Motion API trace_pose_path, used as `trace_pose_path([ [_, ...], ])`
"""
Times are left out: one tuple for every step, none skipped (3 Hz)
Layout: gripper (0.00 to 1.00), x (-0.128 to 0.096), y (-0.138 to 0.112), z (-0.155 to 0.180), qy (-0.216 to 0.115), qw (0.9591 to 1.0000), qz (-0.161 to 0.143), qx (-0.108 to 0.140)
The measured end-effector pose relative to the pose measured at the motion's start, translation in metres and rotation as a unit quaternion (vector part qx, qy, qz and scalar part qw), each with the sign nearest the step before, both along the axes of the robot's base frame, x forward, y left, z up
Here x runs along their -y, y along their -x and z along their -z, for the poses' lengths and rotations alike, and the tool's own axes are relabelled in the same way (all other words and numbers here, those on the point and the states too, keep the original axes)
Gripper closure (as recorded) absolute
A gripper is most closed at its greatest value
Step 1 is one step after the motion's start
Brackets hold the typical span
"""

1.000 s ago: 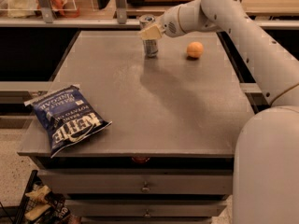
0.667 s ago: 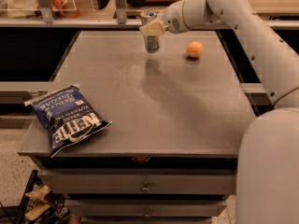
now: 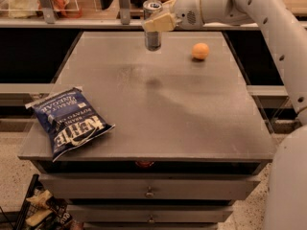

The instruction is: Move redbull can near blue chip bag

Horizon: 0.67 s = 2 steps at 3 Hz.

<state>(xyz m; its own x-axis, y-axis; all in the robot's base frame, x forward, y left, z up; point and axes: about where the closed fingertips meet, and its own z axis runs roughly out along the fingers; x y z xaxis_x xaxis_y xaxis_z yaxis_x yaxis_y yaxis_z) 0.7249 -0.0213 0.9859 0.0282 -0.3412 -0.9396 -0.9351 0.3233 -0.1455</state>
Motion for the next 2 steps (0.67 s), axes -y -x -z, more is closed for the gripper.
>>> trace_pose_path([
  [1.0, 0.0, 0.0, 0.0, 0.0, 1.0, 0.0, 0.0],
  [1.0, -0.008, 0.026, 0.005, 0.002, 0.9993, -0.038, -0.005],
])
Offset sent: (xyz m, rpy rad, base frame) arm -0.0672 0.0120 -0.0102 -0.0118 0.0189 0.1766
